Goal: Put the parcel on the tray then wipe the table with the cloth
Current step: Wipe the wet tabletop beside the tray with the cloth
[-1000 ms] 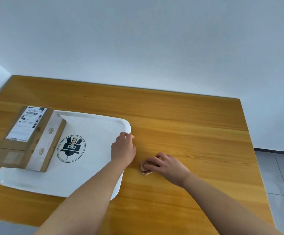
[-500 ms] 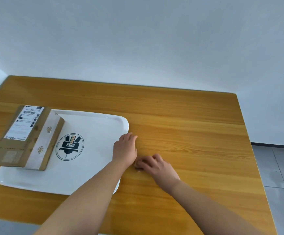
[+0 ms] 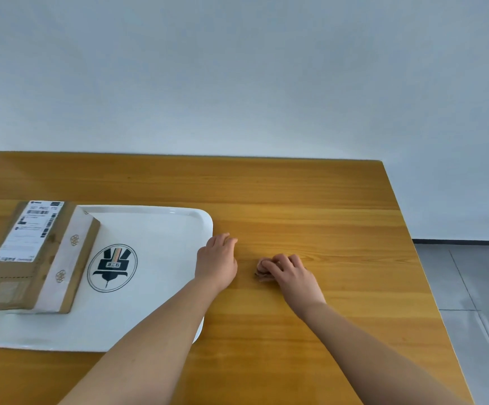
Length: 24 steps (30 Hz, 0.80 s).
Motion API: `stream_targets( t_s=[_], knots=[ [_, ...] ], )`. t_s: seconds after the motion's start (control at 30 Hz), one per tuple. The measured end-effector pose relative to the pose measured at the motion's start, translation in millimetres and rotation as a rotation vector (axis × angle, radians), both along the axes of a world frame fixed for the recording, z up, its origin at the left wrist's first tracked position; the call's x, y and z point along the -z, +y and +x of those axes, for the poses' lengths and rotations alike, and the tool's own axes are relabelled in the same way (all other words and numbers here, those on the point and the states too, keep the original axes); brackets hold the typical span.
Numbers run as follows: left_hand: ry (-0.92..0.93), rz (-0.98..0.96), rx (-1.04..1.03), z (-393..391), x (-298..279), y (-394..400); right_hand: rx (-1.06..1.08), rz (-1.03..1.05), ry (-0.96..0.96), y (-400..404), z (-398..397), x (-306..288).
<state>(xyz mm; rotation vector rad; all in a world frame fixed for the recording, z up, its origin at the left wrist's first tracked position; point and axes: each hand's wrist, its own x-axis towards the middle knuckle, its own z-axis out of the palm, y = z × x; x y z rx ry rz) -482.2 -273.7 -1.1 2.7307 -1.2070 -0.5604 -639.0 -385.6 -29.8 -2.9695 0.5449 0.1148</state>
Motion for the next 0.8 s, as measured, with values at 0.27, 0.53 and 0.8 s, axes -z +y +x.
stream_targets(
  t_s=[0.27,0.53,0.8],
  knots=[
    [0.011,-0.013,0.046,-7,0,-9,-0.049,0.121,-0.027,40,-5,5],
    [0.043,-0.022,0.052,-30,0,-30,-0.322,0.170,0.074,41,-45,0],
    [0.044,-0.004,0.032,-58,1,-42,-0.302,0.055,0.045,-2,-76,-1]
  ],
)
